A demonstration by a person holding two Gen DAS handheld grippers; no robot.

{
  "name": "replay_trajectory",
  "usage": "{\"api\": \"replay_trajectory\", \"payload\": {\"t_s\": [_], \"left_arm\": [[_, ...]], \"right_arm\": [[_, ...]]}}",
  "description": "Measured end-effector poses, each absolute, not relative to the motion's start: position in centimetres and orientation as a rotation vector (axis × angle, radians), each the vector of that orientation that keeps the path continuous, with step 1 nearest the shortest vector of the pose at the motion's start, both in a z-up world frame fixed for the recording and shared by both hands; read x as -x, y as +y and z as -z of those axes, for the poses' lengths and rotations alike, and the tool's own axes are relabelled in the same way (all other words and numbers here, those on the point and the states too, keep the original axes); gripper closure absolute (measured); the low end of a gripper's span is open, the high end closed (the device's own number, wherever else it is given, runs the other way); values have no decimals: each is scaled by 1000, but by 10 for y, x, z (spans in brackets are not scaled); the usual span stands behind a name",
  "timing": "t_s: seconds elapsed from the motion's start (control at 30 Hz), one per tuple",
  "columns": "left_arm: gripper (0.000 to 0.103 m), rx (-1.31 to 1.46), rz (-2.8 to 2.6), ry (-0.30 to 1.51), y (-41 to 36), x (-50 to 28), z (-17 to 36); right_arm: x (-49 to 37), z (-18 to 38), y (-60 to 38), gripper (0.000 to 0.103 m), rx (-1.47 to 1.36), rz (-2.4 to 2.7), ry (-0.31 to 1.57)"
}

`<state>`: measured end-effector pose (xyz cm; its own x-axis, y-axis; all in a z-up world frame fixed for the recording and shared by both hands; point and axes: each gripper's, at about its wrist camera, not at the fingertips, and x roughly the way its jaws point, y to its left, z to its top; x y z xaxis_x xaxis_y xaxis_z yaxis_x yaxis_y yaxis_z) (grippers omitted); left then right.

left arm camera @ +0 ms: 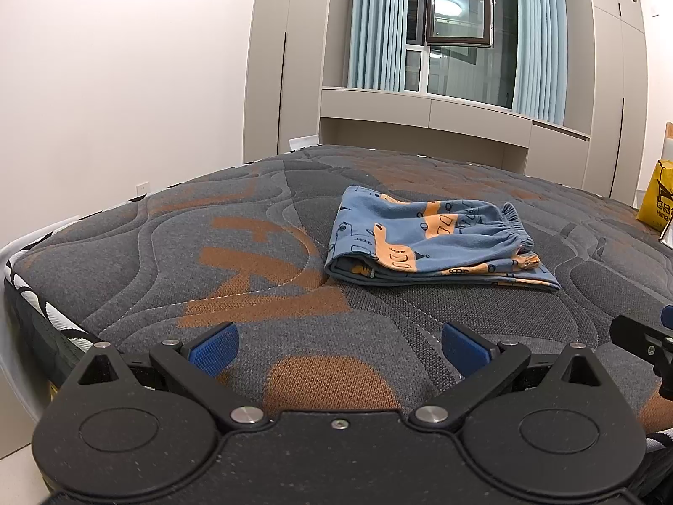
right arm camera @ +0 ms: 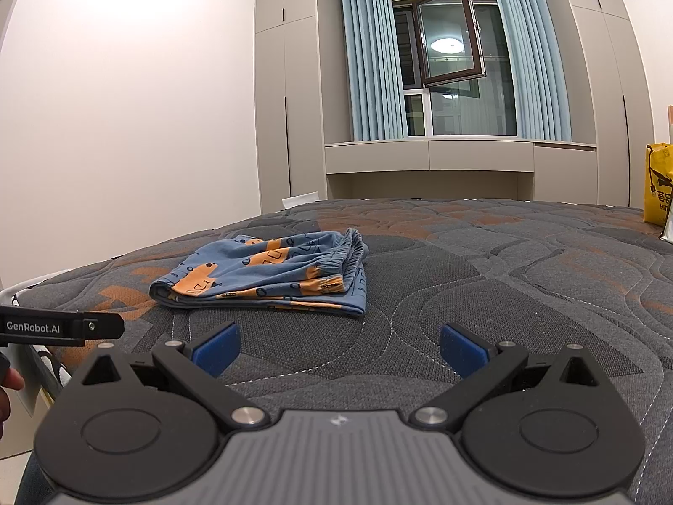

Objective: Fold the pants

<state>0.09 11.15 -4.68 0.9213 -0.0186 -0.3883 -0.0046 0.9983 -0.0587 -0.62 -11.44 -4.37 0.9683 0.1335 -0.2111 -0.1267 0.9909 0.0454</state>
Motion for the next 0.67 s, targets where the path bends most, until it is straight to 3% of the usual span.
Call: {"api": "replay_trajectory", "payload": {"t_s": [0.67], "left_arm": [[1, 49, -36, 378, 107, 4, 41]], "right_arm": [[7, 45, -115, 0, -35, -134, 220]]}}
